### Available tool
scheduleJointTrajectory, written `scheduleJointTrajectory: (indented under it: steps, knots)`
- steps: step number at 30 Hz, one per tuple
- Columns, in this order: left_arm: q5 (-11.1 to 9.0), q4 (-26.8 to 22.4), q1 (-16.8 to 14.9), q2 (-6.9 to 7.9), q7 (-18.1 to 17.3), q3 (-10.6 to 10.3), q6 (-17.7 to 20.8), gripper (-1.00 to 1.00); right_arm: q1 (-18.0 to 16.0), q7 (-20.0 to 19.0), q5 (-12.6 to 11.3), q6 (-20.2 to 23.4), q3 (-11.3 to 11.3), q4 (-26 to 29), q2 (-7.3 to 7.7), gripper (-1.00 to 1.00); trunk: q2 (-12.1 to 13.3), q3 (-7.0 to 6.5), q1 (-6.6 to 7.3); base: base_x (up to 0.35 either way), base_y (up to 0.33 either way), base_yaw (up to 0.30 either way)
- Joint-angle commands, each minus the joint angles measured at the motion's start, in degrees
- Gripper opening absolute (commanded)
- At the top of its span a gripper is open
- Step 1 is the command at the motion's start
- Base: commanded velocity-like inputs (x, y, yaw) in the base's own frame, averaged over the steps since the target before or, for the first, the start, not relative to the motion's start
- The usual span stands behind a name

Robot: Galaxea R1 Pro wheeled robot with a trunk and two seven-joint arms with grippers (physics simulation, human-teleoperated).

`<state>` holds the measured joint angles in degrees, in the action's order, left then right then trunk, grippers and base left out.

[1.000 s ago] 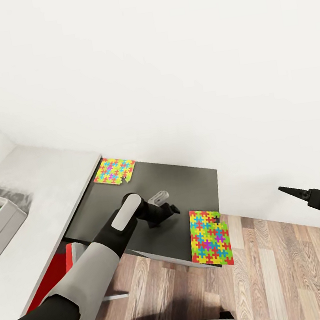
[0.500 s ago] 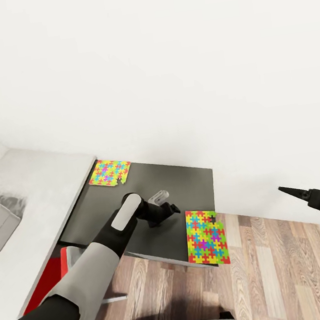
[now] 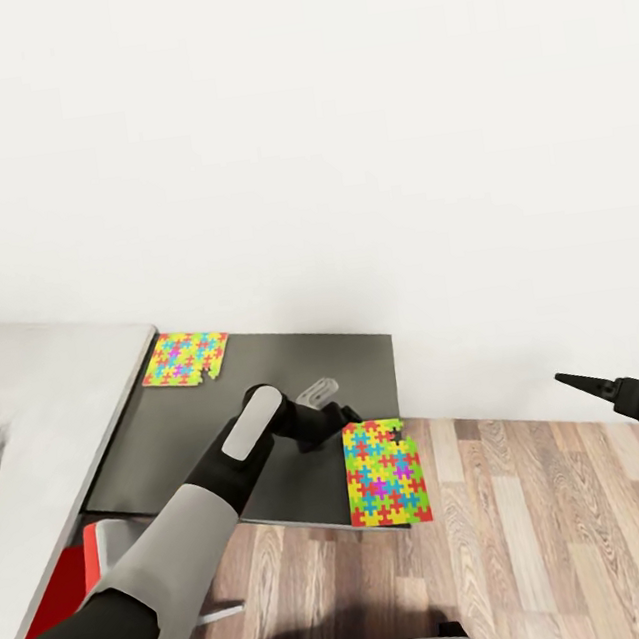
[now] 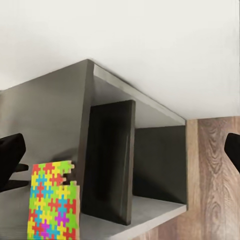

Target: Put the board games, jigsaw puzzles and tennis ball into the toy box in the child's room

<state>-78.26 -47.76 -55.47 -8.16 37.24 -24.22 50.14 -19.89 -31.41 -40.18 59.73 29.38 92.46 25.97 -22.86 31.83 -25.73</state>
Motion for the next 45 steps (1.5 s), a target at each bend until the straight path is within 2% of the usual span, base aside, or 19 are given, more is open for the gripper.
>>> scheduleJointTrajectory:
  steps: [1, 6, 10, 14, 15, 17, 18, 20, 24, 30, 45]
  knots:
    - [-1.4, 1.4, 0.0, 0.04, 0.5, 0.0, -0.5, 1.00, -0.1, -0.5, 0.4, 0.3, 0.0, 0.0, -0.02, 1.00, -0.1, 0.09, -0.05, 0.000, 0.000, -0.101]
    - [-1.4, 0.7, 0.0, 0.27, 0.4, 0.1, -0.5, 1.00, 0.0, -0.5, 0.4, 0.3, -0.1, 0.0, -0.28, 1.00, -0.1, 0.09, -0.05, 0.000, 0.000, -0.066]
    - [-1.4, -2.2, 0.4, 0.70, 0.6, 0.5, -0.5, 1.00, 0.1, -0.5, 0.3, 0.3, -1.0, -0.4, -0.69, 1.00, -0.1, 0.09, -0.05, 0.000, 0.000, -0.032]
    - [-1.3, -9.3, 2.8, 2.28, 1.0, 1.4, -0.4, 1.00, 1.1, -1.4, 0.0, 0.3, -4.4, -2.4, -0.89, 1.00, -0.1, 0.09, -0.05, 0.000, 0.000, -0.016]
    - [-1.3, -9.3, 2.8, 2.28, 1.0, 1.4, -0.4, 1.00, 1.1, -1.4, 0.0, 0.3, -4.4, -2.4, -0.89, 1.00, -0.1, 0.09, -0.05, 0.000, 0.000, -0.011]
    - [-1.3, -12.5, 4.2, 3.28, 1.1, 2.6, -0.3, 1.00, 1.4, -3.0, -0.4, 0.3, -6.4, -3.7, -0.98, 1.00, -0.1, 0.09, -0.05, 0.000, 0.000, -0.008]
    - [-1.3, -12.5, 4.2, 3.28, 1.1, 2.6, -0.3, 1.00, 1.4, -3.0, -0.4, 0.3, -6.4, -3.7, -0.98, 1.00, -0.1, 0.09, -0.05, 0.000, 0.000, -0.007]
    - [-1.3, -14.7, 5.3, 3.99, 1.1, 3.8, -0.2, 1.00, 1.5, -5.0, -0.8, 0.3, -8.0, -4.7, -1.05, 1.00, -0.1, 0.09, -0.05, 0.000, 0.000, -0.005]
    - [-1.3, -16.5, 6.8, 4.64, 1.2, 5.1, -0.2, 1.00, 1.7, -7.0, -1.0, 0.3, -9.7, -5.6, -1.13, 1.00, -0.1, 0.09, -0.05, 0.000, 0.000, -0.003]
    - [-1.3, -17.8, 8.0, 5.07, 1.2, 6.1, -0.1, 1.00, 1.8, -8.5, -1.1, 0.3, -10.9, -6.3, -1.19, 1.00, -0.1, 0.09, -0.05, 0.000, 0.000, -0.001]
    - [-1.2, -18.3, 8.5, 4.71, 1.1, 6.2, -0.1, 1.00, 1.9, -9.2, -1.1, 0.3, -11.1, -6.2, -1.21, 1.00, -0.1, 0.09, -0.05, 0.000, 0.000, 0.000]
